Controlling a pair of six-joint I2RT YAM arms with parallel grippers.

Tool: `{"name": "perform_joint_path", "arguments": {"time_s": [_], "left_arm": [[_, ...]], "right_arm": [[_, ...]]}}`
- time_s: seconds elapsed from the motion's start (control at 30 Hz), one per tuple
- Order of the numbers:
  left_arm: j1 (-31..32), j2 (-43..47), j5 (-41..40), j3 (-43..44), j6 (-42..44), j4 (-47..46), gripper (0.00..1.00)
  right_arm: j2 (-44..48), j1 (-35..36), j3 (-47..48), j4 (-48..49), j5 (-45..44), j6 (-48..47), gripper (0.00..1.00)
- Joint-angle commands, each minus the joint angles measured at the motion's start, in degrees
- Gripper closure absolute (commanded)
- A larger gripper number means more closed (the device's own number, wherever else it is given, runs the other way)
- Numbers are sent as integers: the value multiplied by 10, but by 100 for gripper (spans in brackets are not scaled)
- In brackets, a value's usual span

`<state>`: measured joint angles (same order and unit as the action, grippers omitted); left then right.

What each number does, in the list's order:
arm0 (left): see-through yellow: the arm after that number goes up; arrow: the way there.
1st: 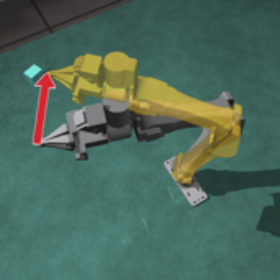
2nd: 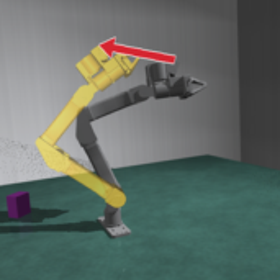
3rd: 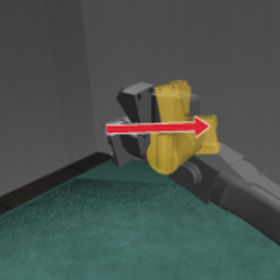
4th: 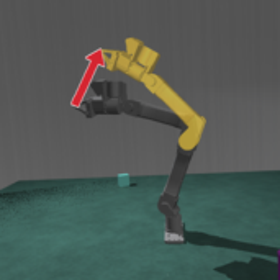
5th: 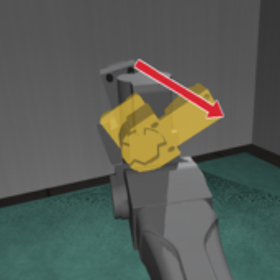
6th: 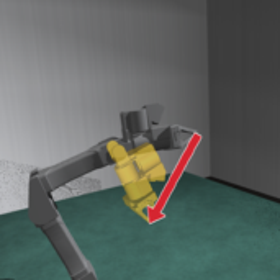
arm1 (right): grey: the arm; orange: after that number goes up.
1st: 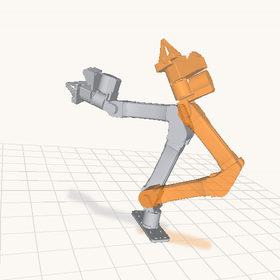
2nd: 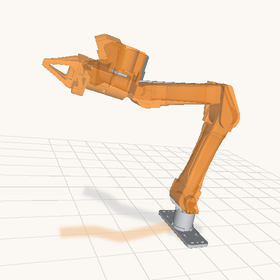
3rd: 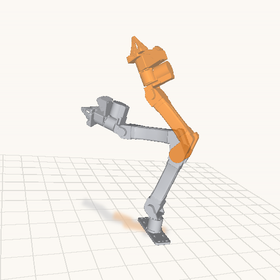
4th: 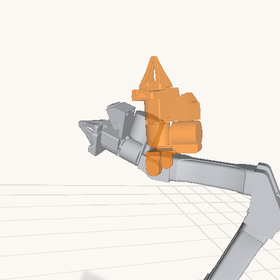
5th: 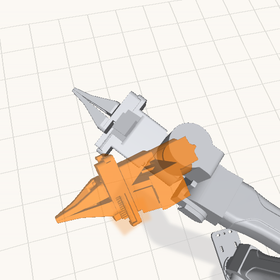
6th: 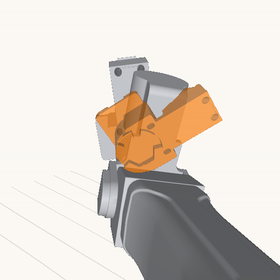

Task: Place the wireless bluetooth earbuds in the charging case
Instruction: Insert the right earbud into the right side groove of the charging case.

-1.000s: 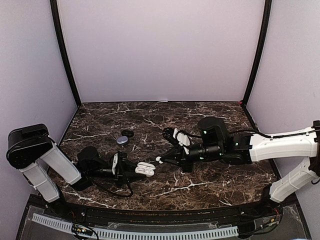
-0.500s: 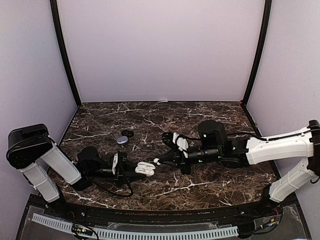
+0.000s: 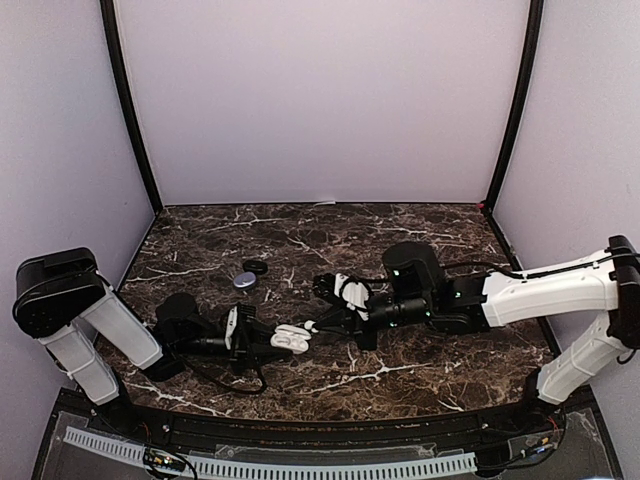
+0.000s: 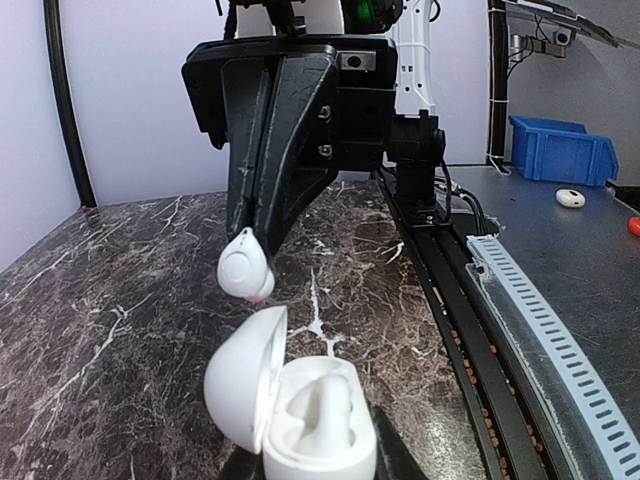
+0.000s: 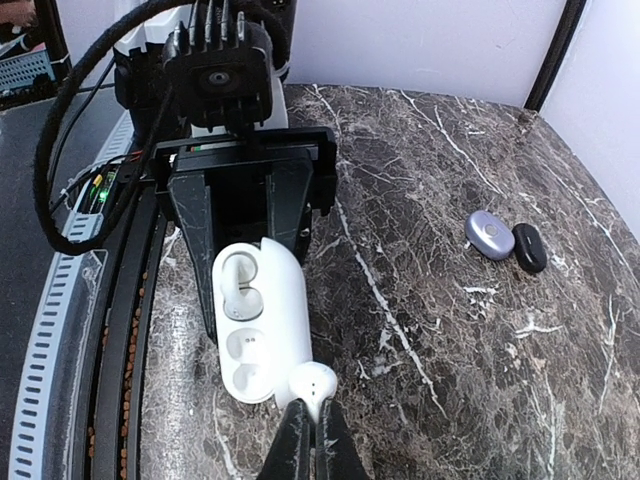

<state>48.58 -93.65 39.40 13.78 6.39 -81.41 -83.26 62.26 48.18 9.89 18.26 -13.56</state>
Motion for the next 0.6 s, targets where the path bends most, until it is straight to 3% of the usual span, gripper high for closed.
{"name": "perform_joint_path", "arguments": {"time_s": [0.0,0.57], "left_arm": [[-2,16,-1,6,0,-2,85],[-2,19,-7,7,2,6,85]], "right_arm": [[-12,15,27,0,-18,-27,100],[-20,31,41,-21,-65,-47,100]]}}
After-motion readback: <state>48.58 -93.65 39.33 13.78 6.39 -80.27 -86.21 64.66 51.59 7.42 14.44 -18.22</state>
